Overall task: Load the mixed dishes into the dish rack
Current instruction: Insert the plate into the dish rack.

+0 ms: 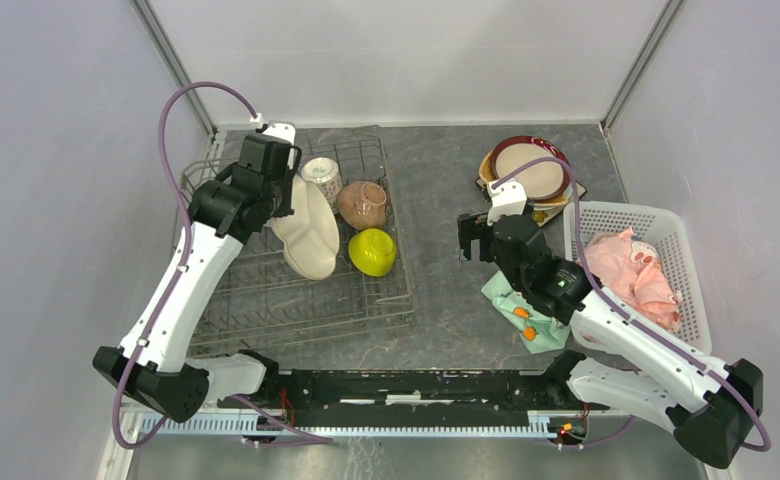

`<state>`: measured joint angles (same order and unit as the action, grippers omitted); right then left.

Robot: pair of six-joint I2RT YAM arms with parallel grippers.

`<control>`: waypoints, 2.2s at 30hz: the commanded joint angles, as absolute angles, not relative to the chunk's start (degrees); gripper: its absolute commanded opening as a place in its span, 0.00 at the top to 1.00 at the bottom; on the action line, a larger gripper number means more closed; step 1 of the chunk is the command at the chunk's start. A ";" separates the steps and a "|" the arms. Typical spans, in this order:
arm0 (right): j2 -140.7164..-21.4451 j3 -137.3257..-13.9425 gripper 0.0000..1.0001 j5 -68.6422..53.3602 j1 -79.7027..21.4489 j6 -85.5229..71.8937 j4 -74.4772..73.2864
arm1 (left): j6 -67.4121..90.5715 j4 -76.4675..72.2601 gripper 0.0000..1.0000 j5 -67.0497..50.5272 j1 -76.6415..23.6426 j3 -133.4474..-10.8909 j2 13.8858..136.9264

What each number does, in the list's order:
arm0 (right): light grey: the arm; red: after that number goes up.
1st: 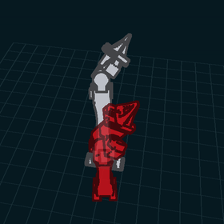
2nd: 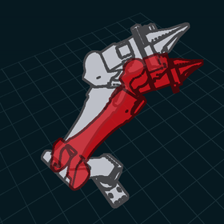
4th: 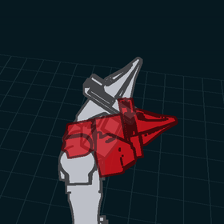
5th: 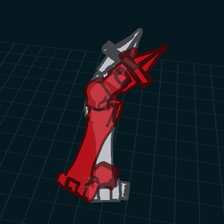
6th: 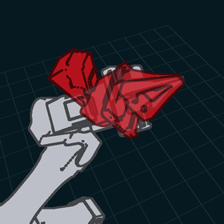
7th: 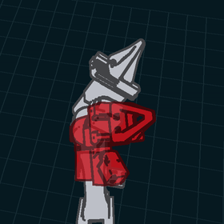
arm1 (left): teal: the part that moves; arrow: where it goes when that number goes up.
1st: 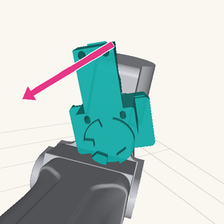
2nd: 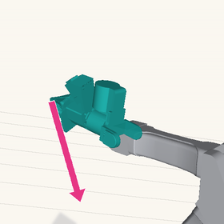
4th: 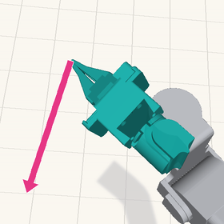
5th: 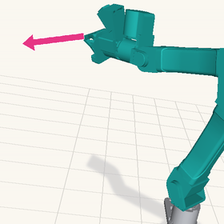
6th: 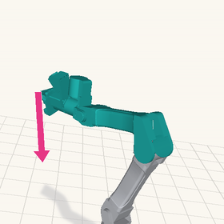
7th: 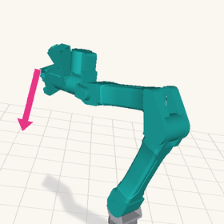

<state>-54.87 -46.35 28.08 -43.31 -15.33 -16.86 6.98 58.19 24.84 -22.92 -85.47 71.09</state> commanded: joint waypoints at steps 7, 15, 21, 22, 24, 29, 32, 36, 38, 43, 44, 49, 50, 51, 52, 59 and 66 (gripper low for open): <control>-54.39 -46.14 0.02 28.44 -43.13 -15.49 -14.52 | 2.07 47.67 0.98 29.64 -23.59 -86.13 71.13; -55.22 -46.06 0.02 28.21 -43.13 -15.41 -14.21 | 2.47 45.88 0.96 29.29 -24.13 -84.64 72.22; -54.83 -45.99 0.02 28.55 -43.13 -15.22 -14.38 | 2.20 45.41 0.91 31.70 -25.35 -84.53 74.53; -54.68 -45.89 0.02 28.59 -43.15 -15.15 -14.41 | 2.20 45.44 0.89 31.88 -25.51 -84.55 74.81; -54.60 -45.66 0.02 28.69 -43.14 -15.08 -14.34 | 2.24 45.44 0.87 32.24 -26.13 -84.59 75.19; -54.69 -45.44 0.02 28.70 -43.12 -15.03 -14.38 | 2.57 45.15 0.82 32.45 -27.29 -84.70 76.14; -54.60 -45.48 0.02 28.57 -43.16 -14.96 -14.37 | 3.01 45.10 0.82 32.54 -27.75 -84.74 76.59; -54.49 -45.35 0.02 28.69 -43.13 -14.93 -14.49 | 3.37 45.38 0.85 32.52 -27.87 -84.95 76.79; -54.23 -45.31 0.02 28.71 -43.15 -14.84 -14.59 | 3.40 45.70 0.85 32.24 -27.94 -85.13 76.52; -53.88 -44.83 0.02 28.66 -43.13 -15.04 -14.44 | 3.53 45.79 0.79 30.95 -27.99 -84.90 76.84; -53.94 -44.82 0.02 28.57 -43.15 -15.03 -14.44 | 3.64 45.77 0.78 30.26 -28.01 -84.89 77.08; -53.77 -44.75 0.02 28.66 -43.13 -15.01 -14.51 | 5.10 45.77 0.68 25.75 -27.95 -85.15 77.69; -53.64 -44.74 0.02 28.67 -43.15 -14.97 -14.52 | 5.36 45.79 0.68 25.27 -27.95 -85.16 77.69; -53.56 -44.66 0.02 28.66 -43.18 -14.91 -14.50 | 5.60 45.79 0.66 25.04 -27.95 -85.19 77.74; -53.59 -44.65 0.02 28.65 -43.14 -14.94 -14.51 | 5.69 45.83 0.65 24.85 -27.96 -85.25 77.82; -53.68 -44.47 0.02 28.64 -43.15 -14.81 -14.44 | 6.77 45.77 0.59 23.08 -27.95 -84.50 78.11; -53.39 -44.38 0.02 28.49 -43.13 -14.88 -14.50 | 8.30 45.53 0.55 22.67 -27.97 -83.04 78.20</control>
<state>-54.54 -44.47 28.10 -43.31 -15.16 -16.82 5.48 48.86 21.96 -28.18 -82.89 78.50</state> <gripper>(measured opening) 0.982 0.443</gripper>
